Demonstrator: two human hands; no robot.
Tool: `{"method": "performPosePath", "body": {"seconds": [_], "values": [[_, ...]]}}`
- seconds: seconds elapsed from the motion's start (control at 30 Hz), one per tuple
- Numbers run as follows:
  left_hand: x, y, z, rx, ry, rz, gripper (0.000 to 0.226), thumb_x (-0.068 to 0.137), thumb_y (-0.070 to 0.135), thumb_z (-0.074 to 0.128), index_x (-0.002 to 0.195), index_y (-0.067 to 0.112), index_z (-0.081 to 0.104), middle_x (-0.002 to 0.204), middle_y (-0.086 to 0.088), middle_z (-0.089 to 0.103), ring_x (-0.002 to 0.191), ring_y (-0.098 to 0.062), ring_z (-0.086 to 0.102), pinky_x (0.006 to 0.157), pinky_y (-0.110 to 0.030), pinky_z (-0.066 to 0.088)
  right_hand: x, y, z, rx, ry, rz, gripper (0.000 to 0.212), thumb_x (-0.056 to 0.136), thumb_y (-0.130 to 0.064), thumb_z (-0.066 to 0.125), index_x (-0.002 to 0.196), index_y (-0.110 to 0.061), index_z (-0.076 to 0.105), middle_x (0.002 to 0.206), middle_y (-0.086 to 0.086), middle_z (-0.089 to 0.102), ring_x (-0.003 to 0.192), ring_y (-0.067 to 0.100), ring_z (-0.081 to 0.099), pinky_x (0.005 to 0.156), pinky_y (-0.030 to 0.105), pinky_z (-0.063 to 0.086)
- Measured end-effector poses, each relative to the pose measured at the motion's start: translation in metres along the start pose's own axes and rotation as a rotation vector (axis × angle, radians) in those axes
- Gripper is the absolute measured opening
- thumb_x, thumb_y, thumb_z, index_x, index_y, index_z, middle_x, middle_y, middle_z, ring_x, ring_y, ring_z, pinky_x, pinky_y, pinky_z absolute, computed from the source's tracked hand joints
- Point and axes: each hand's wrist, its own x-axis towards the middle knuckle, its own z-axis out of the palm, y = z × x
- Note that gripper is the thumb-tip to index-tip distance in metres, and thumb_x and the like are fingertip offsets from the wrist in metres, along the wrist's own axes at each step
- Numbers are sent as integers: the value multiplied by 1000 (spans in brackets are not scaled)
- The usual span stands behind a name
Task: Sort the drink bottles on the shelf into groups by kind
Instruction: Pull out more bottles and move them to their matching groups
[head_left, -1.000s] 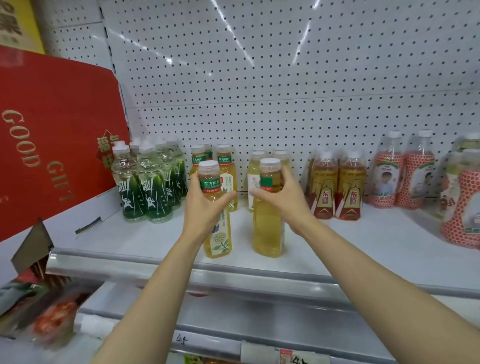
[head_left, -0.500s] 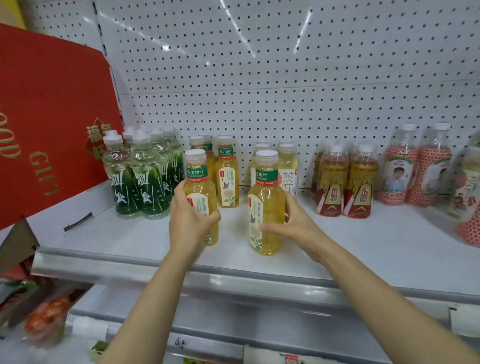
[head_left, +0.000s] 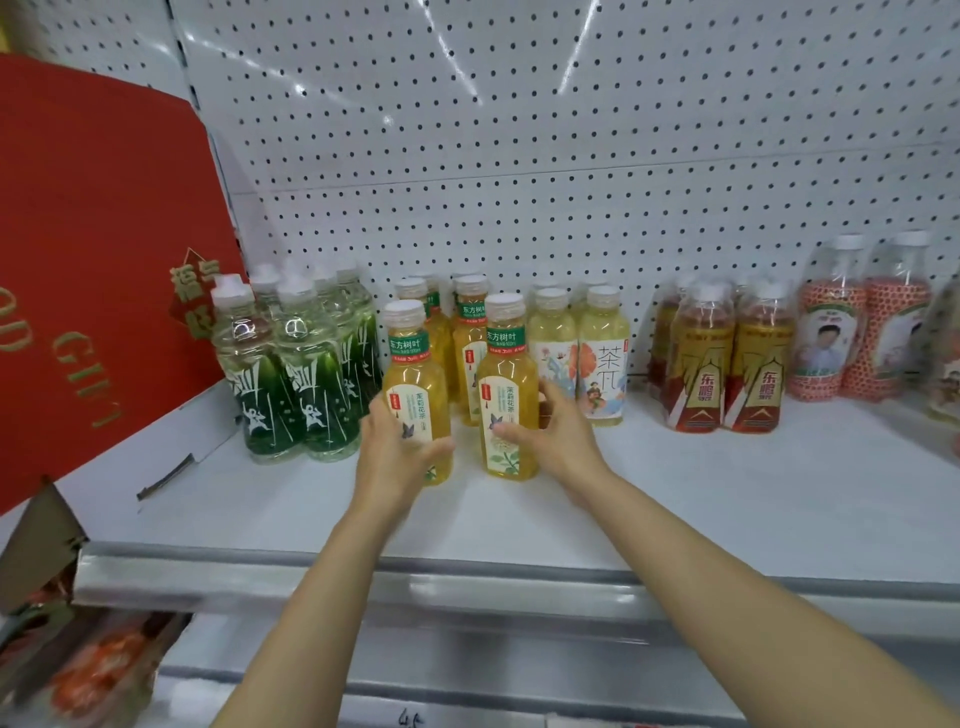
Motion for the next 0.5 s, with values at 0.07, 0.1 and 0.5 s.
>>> {"method": "performPosePath", "body": {"seconds": [0.07, 0.1, 0.5], "values": [[7, -5, -6, -47, -79, -18, 79, 55, 42, 86, 120, 39, 40, 117, -1, 58, 105, -22, 64, 78, -43, 61, 9, 2, 14, 8, 17, 8, 55, 76, -16, 81, 124, -20, 54, 115, -1, 67, 101, 15, 65, 84, 38, 57], [10, -5, -8, -33, -100, -18, 74, 59, 39, 86, 119, 37, 42, 117, -1, 60, 107, -22, 63, 79, -41, 60, 12, 2, 21, 7, 26, 10, 54, 77, -16, 80, 125, -19, 55, 115, -1, 67, 100, 15, 65, 83, 38, 57], [55, -2, -1, 84, -35, 12, 74, 81, 25, 80, 137, 14, 34, 126, -8, 48, 111, -29, 57, 93, -53, 53, 39, 1, 65, -133, 76, 36, 43, 87, -19, 70, 127, -13, 55, 121, 5, 66, 104, 20, 65, 79, 31, 56]]}}
